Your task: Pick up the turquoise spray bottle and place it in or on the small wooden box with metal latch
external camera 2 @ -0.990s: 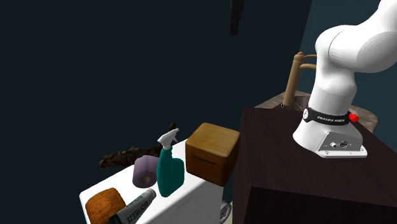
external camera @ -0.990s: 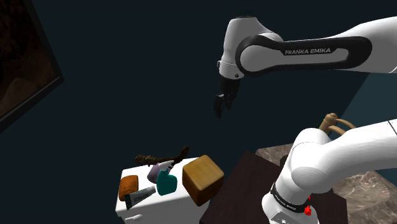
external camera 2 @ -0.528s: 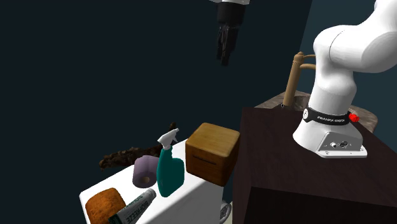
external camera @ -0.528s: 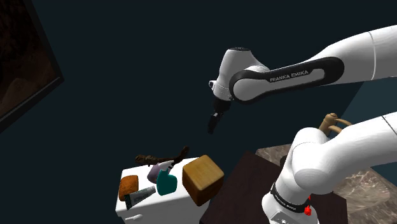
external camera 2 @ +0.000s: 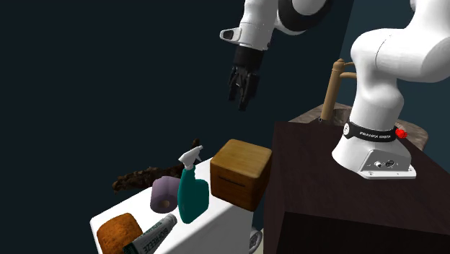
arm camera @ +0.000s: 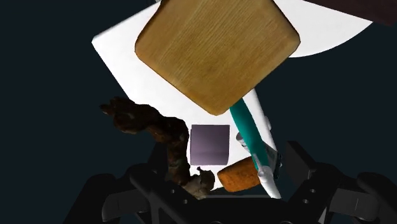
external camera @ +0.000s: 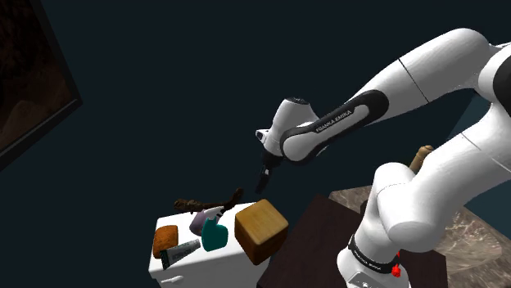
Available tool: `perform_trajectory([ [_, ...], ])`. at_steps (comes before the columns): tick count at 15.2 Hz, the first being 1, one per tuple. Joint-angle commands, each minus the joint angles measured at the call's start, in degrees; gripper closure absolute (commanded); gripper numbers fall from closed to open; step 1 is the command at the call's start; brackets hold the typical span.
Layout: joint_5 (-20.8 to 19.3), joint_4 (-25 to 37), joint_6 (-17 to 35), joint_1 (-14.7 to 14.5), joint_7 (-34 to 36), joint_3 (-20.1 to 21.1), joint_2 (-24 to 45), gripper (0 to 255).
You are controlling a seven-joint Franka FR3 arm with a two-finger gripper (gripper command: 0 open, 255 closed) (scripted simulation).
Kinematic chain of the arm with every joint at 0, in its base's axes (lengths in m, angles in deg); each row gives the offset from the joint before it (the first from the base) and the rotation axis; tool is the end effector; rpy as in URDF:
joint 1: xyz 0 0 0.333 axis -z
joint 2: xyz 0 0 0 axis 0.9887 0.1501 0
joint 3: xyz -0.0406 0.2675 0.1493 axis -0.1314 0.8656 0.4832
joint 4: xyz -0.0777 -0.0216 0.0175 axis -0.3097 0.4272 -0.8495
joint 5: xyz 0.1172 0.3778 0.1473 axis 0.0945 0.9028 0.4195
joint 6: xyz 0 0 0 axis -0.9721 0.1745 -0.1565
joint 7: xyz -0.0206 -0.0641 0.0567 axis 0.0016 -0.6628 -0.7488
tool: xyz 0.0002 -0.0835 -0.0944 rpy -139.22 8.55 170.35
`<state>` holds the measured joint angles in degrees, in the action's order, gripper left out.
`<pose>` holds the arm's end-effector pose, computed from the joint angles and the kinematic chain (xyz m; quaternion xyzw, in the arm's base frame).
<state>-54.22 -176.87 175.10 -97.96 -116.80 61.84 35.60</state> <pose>0.3939 0.0292 0.2895 -0.9651 -0.2256 -0.1209 0.0550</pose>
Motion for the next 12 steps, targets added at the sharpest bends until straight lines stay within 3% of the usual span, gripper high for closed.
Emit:
perform_trajectory([
  [1, 4.3, 0.3, 6.6, -5.1, -6.4, -3.5, 5.2, 0],
  [3, 12.1, 1.0, 12.3, -13.1, -15.6, -9.2, 10.5, 0],
  [4, 18.2, 1.8, 14.7, -18.7, -21.9, -13.2, 13.3, 0],
  [5, 26.6, 3.0, 16.6, -25.4, -30.0, -17.9, 16.1, 0],
  [7, 50.2, 7.4, 16.8, -39.2, -51.8, -27.4, 23.1, 0],
  [8, 61.5, 10.1, 14.8, -42.3, -62.4, -29.0, 27.2, 0],
  [10, 76.2, 14.6, 10.7, -39.5, -77.1, -24.9, 34.2, 0],
  [12, 85.4, 18.2, 7.1, -37.1, -87.3, -21.9, 40.0, 0],
])
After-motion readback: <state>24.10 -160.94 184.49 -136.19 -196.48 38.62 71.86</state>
